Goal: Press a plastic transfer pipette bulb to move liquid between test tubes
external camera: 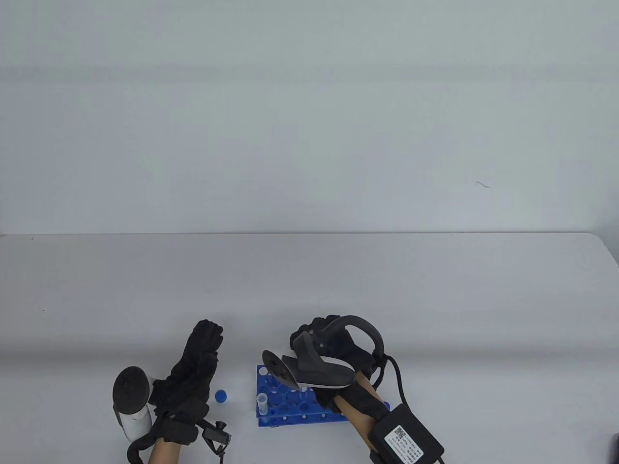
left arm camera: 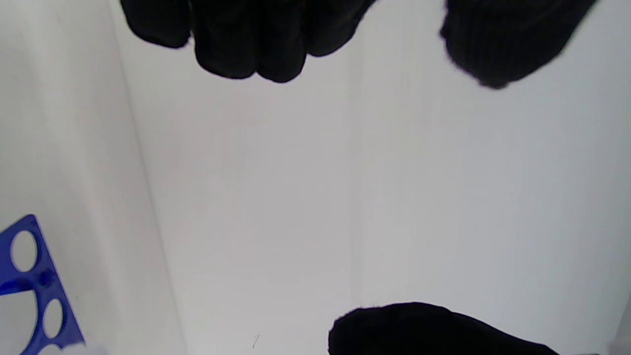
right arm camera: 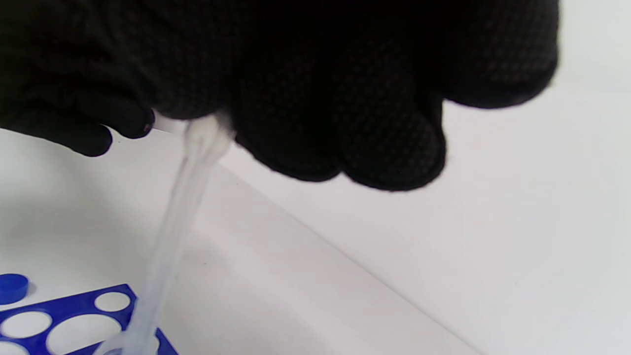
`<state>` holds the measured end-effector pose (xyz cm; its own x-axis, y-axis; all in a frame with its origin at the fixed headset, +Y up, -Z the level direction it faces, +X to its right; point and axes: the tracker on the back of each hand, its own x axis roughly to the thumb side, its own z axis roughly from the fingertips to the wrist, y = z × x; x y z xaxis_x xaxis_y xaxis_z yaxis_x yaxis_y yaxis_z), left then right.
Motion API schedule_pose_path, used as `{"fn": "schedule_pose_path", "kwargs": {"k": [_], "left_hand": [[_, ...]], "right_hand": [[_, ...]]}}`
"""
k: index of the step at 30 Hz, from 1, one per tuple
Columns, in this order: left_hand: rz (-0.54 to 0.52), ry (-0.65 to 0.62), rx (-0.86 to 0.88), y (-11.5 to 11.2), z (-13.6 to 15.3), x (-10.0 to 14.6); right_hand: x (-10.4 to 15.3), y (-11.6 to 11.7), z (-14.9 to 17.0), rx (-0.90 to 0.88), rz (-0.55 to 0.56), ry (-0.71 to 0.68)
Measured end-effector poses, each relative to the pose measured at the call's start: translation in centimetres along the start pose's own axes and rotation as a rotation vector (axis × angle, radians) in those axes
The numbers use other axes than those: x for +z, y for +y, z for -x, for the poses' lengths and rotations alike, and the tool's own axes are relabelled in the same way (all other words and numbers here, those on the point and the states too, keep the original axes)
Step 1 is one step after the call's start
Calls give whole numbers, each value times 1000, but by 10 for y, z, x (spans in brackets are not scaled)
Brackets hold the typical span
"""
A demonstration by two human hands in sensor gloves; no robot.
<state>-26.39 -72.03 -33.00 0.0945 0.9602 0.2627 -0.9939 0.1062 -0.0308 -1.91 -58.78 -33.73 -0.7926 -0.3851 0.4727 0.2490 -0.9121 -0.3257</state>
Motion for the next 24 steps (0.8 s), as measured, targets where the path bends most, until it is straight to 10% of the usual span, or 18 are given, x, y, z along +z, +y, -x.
{"fn": "schedule_pose_path", "kwargs": {"k": [24], "left_hand": [[-1,-4,-3,-1,-1,0]], "right_hand": [[15,-72,31,-273,-11,35]]}}
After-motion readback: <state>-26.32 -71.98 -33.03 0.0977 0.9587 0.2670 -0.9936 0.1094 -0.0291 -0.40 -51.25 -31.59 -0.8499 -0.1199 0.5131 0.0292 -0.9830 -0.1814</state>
